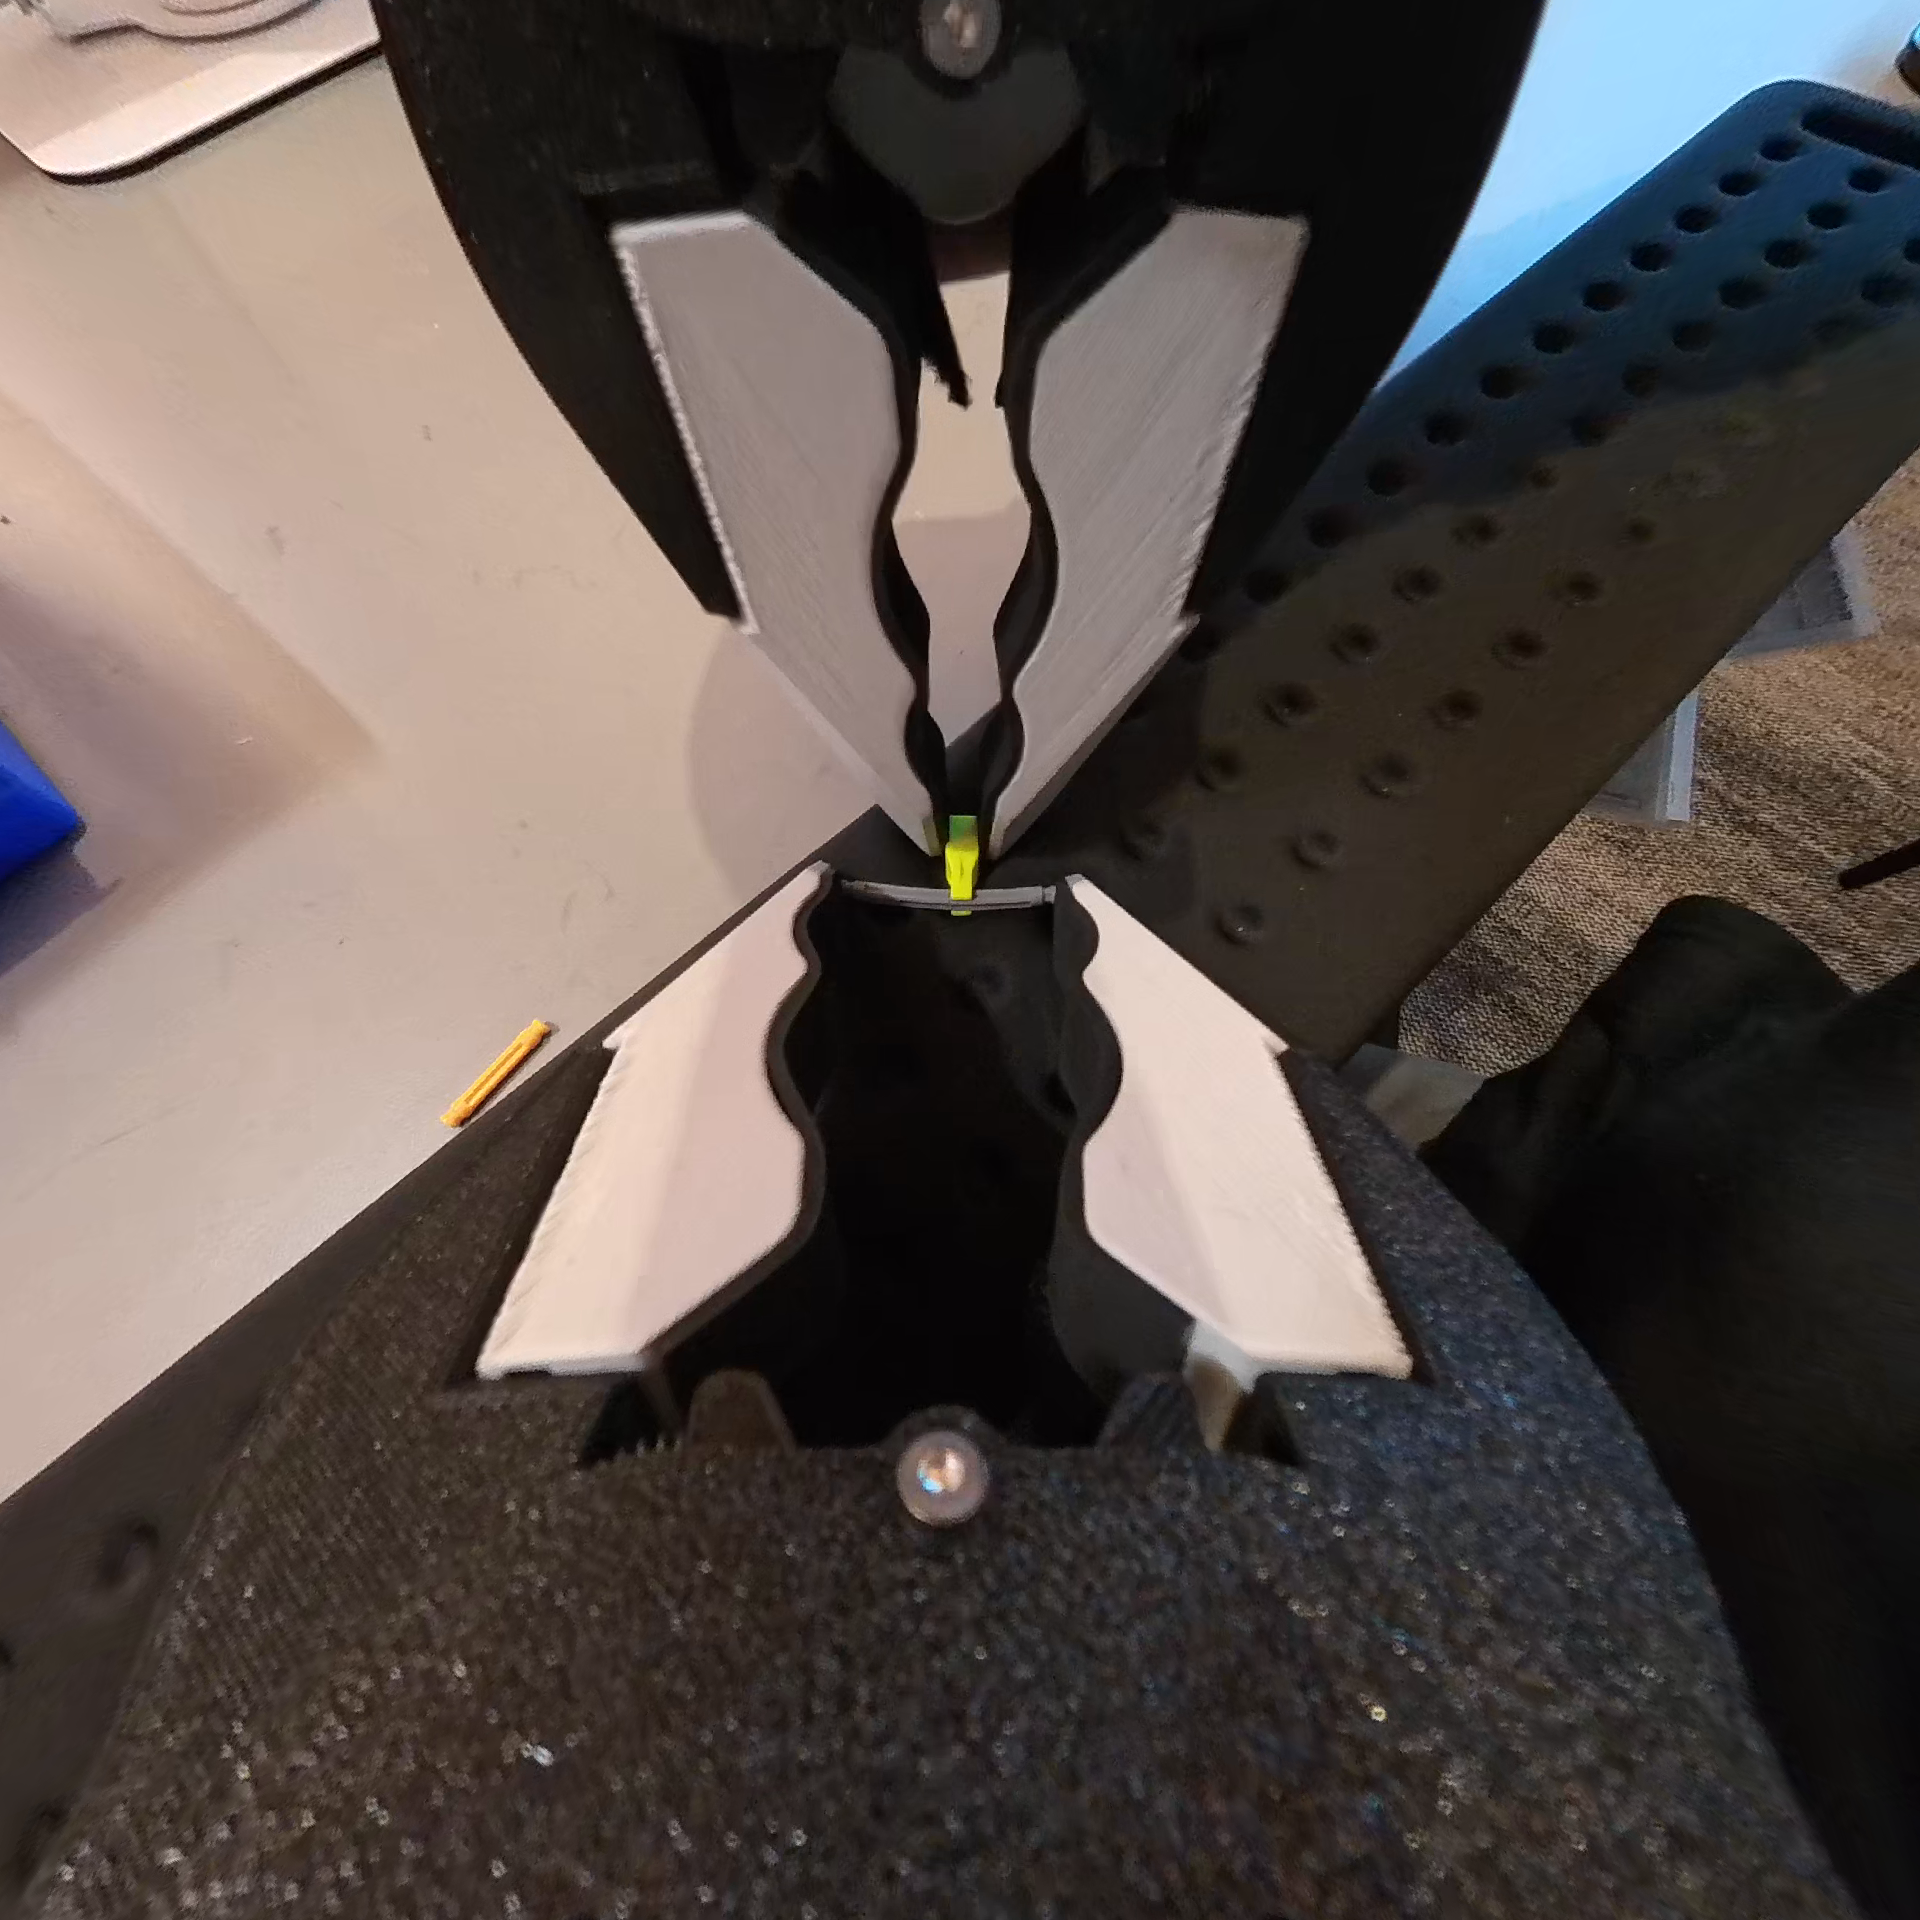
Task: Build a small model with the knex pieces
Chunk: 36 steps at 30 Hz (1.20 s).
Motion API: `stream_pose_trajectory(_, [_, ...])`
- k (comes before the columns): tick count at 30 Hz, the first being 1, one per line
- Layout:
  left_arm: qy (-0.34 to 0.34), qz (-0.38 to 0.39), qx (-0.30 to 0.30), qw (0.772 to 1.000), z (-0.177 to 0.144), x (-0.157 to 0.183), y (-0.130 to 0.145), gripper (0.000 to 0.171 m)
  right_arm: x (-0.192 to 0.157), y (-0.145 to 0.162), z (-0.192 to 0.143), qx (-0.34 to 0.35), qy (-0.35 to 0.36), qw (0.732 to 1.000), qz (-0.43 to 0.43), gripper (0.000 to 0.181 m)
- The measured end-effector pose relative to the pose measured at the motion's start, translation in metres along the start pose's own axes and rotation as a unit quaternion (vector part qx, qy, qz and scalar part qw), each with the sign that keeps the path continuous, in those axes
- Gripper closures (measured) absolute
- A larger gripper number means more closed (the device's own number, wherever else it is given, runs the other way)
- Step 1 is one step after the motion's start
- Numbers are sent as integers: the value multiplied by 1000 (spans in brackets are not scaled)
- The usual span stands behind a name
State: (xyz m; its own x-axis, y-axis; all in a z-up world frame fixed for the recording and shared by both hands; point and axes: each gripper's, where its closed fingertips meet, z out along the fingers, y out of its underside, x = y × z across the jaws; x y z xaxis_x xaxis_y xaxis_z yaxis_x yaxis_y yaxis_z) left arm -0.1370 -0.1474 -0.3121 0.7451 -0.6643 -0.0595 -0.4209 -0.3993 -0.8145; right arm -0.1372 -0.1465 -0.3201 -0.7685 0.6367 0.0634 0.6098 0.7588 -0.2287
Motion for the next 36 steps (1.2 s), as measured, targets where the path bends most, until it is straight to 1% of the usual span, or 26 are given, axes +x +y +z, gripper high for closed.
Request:
stream_pose_trajectory(6, [0, -2, 0, 1000, 0, 0, 0, 131, 0, 0, 0, -1, -2, 1000, 4, 181])
stream_pose_trajectory(13, [1, -3, 6, 1000, 0, 0, -1, 131, 0, -1, -1, 93, -25, 995, 40, 181])
stream_pose_trajectory(17, [2, -5, 5, 1000, 0, -1, -1, 131, 0, -2, -1, 125, -23, 990, 53, 181])
stream_pose_trajectory(24, [2, -10, -1, 1000, 1, -1, -2, 132, 0, -2, -1, 129, -4, 990, 48, 181])
stream_pose_trajectory(25, [2, -11, -3, 1000, 1, -1, -2, 135, 0, -2, -1, 132, -4, 990, 50, 181])
stream_pose_trajectory(28, [4, -12, -4, 1000, 1, 0, -2, 132, 0, -3, -1, 137, -3, 989, 52, 181])
stream_pose_trajectory(36, [6, -12, -6, 1000, 2, 0, -1, 132, 0, -3, -1, 119, 14, 992, 33, 181])
